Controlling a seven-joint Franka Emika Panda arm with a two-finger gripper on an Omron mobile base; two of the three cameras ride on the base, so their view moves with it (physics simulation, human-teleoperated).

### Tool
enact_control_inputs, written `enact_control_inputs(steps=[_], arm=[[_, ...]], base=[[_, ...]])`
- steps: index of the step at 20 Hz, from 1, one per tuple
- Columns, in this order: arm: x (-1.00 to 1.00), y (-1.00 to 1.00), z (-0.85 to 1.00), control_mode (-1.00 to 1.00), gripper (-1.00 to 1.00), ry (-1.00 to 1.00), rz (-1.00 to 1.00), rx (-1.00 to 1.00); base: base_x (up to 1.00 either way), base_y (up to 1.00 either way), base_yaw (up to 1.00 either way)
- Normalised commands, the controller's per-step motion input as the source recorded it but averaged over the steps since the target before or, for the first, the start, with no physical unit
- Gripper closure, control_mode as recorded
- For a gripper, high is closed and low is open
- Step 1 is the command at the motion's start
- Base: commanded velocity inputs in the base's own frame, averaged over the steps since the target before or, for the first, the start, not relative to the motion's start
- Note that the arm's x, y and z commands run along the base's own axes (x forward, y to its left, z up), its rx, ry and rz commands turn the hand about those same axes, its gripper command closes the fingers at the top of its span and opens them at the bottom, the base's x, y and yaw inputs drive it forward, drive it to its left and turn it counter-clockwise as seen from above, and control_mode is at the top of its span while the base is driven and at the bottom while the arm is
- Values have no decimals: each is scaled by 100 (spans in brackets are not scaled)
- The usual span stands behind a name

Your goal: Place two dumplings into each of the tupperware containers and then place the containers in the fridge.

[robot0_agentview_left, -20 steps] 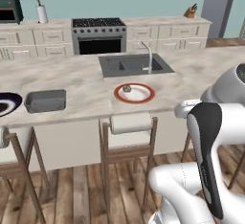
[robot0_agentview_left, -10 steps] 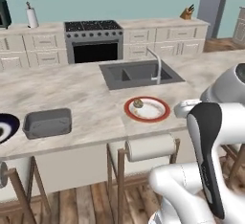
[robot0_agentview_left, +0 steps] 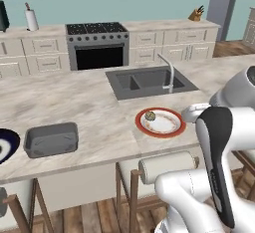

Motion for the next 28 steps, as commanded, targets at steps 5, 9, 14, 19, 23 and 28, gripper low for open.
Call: enact_control_inputs(steps=[5,9,14,19,23,28], arm=[[0,0,0,100,-100,0,0,0],[0,0,0,100,-100,0,0,0],[78,0,-10,-100,-100,1,3,0],[100,10,-33,-100,-100,4,1,0],[96,26,-48,-100,-100,1,0,0],[85,7,-28,-100,-100,4,-1,2]], base=[[58,23,0],[68,0,0],[16,0,0],[0,0,0],[0,0,0],[0,0,0]])
